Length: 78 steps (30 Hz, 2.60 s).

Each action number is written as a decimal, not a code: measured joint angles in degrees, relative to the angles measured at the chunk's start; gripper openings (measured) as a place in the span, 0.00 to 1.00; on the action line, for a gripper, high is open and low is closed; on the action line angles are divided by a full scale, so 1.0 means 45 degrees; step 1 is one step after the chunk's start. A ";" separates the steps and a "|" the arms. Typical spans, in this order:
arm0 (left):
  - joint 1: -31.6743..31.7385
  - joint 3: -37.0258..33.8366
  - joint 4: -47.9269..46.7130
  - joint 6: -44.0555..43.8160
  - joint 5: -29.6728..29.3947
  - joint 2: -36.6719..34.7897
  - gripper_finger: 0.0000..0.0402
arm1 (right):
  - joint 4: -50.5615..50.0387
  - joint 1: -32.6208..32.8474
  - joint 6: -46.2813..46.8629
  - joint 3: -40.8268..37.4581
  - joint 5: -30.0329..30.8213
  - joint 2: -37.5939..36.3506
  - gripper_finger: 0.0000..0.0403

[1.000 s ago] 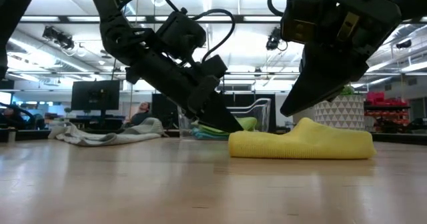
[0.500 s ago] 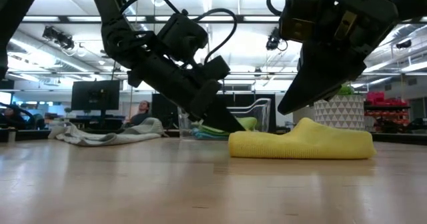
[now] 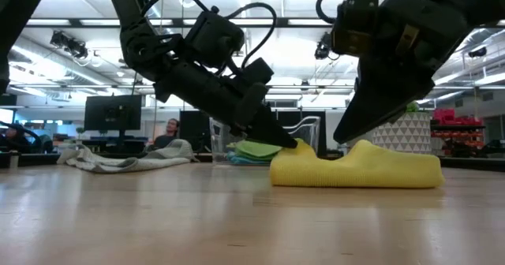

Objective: Fold microfiber towels
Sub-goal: Fold the yellow microfiber towel

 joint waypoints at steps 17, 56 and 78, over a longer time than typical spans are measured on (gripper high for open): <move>0.0489 0.0000 -0.0225 -0.0761 -0.0923 -0.0005 0.02 | -0.0973 -0.0262 -0.0026 0.0000 0.0237 0.0076 0.04; 0.0484 -0.0045 -0.4023 0.1677 0.1685 -0.2696 0.55 | -0.2317 0.0541 -0.0028 0.0602 0.0357 -0.0979 0.21; -0.3053 -0.0043 -0.3775 0.6010 -0.0526 -0.0834 0.49 | -0.2819 0.1579 0.0188 0.0607 0.0605 -0.0759 0.45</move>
